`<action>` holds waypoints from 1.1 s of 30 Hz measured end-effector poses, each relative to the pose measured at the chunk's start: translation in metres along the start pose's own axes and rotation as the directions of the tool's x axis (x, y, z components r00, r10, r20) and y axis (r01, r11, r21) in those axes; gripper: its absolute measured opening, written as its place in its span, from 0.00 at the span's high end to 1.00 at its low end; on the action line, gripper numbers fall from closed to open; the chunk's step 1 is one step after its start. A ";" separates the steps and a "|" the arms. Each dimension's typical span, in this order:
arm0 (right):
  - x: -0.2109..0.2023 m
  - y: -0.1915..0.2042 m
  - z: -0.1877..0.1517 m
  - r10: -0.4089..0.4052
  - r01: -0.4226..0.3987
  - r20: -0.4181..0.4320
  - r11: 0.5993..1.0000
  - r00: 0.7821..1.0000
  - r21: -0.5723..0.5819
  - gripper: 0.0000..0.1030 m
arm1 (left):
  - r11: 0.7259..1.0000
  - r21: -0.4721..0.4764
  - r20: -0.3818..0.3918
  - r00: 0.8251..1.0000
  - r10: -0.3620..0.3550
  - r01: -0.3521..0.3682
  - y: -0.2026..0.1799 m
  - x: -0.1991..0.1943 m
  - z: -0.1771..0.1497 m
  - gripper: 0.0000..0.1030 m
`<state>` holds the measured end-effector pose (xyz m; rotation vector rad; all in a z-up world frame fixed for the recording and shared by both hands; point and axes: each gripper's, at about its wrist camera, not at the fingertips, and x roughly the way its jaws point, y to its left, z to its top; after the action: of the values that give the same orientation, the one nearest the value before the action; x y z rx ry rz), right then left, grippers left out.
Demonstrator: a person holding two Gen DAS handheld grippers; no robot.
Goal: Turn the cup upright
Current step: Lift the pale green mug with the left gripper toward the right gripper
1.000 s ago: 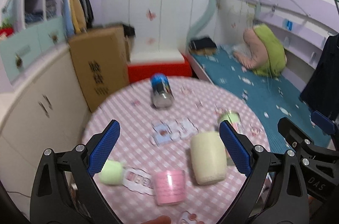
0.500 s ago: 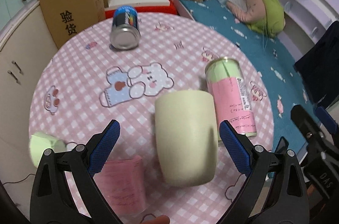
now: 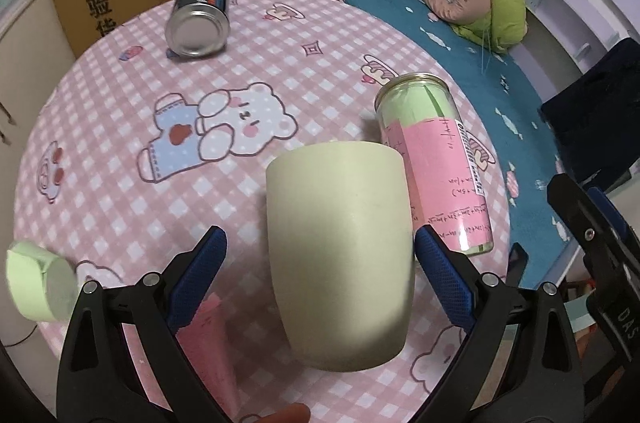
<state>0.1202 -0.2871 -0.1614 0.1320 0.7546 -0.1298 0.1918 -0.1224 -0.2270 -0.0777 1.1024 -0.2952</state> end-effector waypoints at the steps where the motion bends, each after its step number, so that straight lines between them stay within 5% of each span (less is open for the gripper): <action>1: 0.000 0.000 0.000 0.001 -0.001 -0.001 1.000 1.000 -0.001 0.07 | 1.000 0.006 0.002 1.000 -0.003 0.003 0.000 0.001 0.001 0.09; 3: 0.000 0.001 0.000 -0.001 0.001 -0.002 1.000 1.000 -0.003 0.07 | 1.000 0.021 0.006 1.000 -0.004 0.003 -0.003 0.002 0.002 0.09; 5: 0.000 0.002 0.000 -0.003 0.003 -0.001 1.000 1.000 -0.003 0.07 | 0.999 0.033 0.005 0.999 -0.039 0.039 -0.004 0.001 0.003 0.25; 17: -0.002 0.012 0.009 0.006 -0.006 0.026 1.000 1.000 0.000 0.07 | 0.996 0.081 0.033 0.999 -0.032 0.030 0.001 -0.009 0.020 0.27; 22: 0.007 0.025 0.020 0.019 -0.019 0.038 1.000 0.999 -0.009 0.07 | 0.997 0.078 0.068 0.998 -0.001 -0.004 0.014 -0.010 0.049 0.27; 33: 0.044 0.055 0.042 0.041 -0.040 0.036 0.999 0.999 -0.033 0.07 | 0.996 0.064 0.021 0.998 0.054 -0.055 0.050 0.023 0.099 0.28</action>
<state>0.1894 -0.2434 -0.1577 0.1137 0.7169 -0.0811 0.2995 -0.0890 -0.2127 0.0066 1.0733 -0.2804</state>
